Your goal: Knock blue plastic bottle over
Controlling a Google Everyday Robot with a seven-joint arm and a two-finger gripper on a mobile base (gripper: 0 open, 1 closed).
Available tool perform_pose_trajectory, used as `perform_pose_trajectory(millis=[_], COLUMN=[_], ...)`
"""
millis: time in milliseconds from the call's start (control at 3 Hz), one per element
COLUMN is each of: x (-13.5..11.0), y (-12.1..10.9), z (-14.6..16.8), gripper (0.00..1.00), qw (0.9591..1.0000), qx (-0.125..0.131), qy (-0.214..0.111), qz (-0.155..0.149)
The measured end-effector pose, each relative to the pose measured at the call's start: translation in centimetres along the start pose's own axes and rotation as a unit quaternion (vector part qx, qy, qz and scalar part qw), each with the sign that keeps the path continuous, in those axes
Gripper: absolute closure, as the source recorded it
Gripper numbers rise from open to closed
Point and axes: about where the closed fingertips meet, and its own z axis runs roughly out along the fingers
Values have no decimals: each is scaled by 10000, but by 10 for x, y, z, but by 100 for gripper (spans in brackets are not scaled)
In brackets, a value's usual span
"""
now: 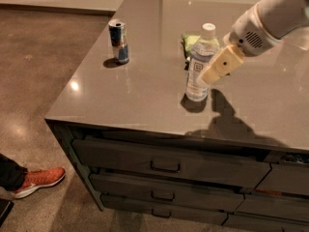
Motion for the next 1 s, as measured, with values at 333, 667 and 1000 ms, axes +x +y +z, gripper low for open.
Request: perform_pose_trajectory(millis=[333,667,1000], x=[-11,-22,-32], y=[2,1,1], z=[15,27,31], gripper=[0,16,41], qw=[9997,9988,9980], qx=[-134,-238,-274], qy=[-208,-416,-562], qz=[64,63,38])
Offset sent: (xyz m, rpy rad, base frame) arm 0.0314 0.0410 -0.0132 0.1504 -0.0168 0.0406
